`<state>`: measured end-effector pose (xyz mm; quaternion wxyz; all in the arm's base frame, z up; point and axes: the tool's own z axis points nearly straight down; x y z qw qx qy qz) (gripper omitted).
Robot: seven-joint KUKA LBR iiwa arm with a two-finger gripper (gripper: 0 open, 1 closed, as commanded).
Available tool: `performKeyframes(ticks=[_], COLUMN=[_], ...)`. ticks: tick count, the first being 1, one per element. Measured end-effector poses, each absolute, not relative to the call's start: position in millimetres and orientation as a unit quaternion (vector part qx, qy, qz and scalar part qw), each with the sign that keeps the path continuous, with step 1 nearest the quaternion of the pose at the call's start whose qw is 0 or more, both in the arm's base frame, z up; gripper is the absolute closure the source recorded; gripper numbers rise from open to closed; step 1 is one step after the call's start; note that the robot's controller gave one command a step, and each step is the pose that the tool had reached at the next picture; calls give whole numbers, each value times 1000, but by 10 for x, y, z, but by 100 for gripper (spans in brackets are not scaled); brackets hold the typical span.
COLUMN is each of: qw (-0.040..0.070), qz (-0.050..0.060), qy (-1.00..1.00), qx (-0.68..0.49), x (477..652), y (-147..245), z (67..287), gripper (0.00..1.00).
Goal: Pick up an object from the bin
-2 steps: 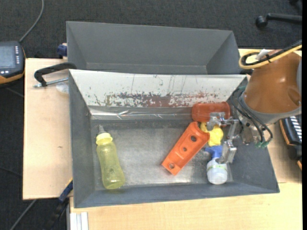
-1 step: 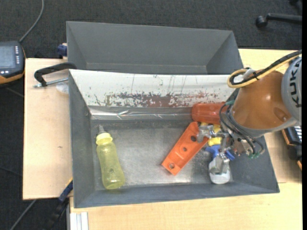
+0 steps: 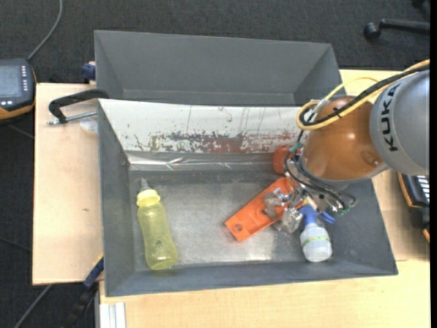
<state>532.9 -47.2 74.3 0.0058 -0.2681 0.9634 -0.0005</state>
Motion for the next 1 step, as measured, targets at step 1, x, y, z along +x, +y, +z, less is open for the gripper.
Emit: performKeyframes(ticks=[1], qw=[6], qz=[-1], qy=[963], qx=[-268], x=[5329], y=[-472], z=[744], gripper=[100])
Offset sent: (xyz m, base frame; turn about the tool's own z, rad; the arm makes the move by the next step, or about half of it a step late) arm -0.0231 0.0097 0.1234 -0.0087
